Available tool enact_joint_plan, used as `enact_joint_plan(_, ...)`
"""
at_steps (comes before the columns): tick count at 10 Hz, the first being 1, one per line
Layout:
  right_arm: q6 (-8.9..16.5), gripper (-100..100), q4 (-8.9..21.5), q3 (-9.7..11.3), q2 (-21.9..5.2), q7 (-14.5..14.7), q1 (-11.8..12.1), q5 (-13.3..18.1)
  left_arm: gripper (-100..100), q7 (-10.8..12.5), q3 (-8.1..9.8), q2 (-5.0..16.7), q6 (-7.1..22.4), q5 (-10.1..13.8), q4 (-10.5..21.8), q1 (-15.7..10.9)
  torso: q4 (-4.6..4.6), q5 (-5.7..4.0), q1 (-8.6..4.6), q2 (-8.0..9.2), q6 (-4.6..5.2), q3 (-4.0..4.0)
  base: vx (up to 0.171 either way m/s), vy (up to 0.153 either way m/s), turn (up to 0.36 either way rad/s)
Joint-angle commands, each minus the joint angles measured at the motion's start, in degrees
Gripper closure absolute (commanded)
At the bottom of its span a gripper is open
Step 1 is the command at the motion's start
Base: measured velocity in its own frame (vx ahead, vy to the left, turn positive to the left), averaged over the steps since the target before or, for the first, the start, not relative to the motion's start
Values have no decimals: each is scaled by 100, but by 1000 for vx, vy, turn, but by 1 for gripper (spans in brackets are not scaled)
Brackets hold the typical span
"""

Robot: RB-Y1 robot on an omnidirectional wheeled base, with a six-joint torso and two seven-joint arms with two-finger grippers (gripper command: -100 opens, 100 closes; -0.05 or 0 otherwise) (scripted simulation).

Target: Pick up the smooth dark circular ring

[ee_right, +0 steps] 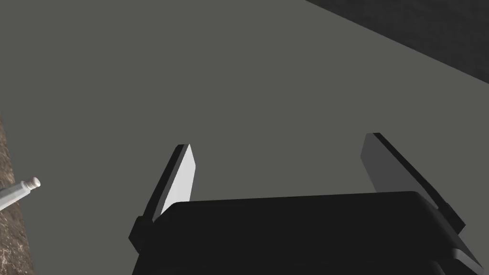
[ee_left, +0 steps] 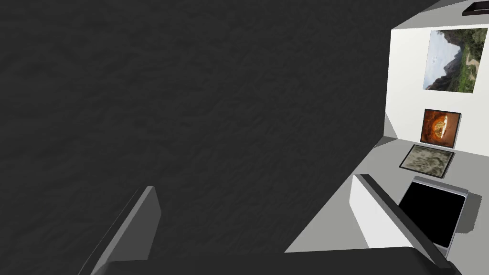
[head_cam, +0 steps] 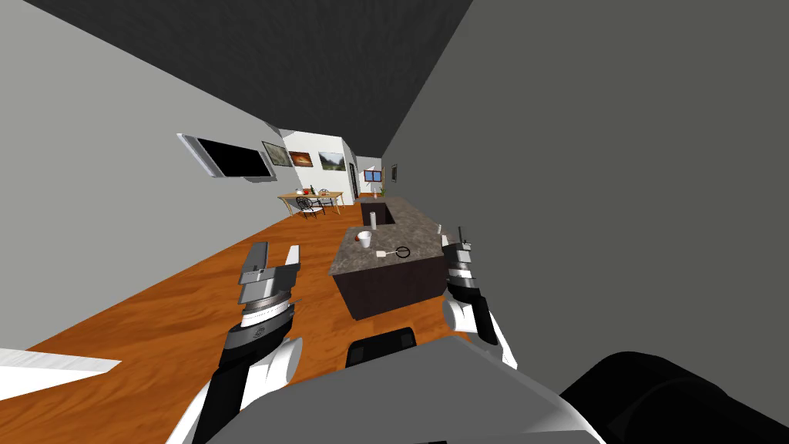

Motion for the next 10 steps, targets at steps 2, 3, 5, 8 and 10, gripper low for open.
enact_joint_plan(2, -3, -100, 195, 16, -432, 33, -16, 120, 0, 0, 0, 0, 0, 0, 0, 0, 1, 1, 4, 5, -1, 3, -25, 26, 31)
enact_joint_plan(3, -5, -100, 320, 29, -610, 56, -25, 198, 0, 0, 0, 0, 0, 0, 0, 0, 2, 2, 9, 10, -1, 5, -42, 54, 41)
enact_joint_plan(5, -9, -100, 470, 45, -899, 83, -35, 293, 0, 0, 0, 0, 0, 0, 0, 0, 3, 3, 15, 15, 0, 9, -44, 43, 25)
enact_joint_plan(8, -21, -100, 832, 90, -1349, 152, -58, 528, 0, 0, 0, 0, 0, 0, 0, 0, 4, 4, 17, 18, 0, 11, -49, 55, 43)
enact_joint_plan(10, -29, -100, 1040, 118, -1612, 193, -70, 665, 0, 0, -1, -1, 0, 0, 0, -1, 5, 6, 27, 23, -1, 13, -62, 74, 60)
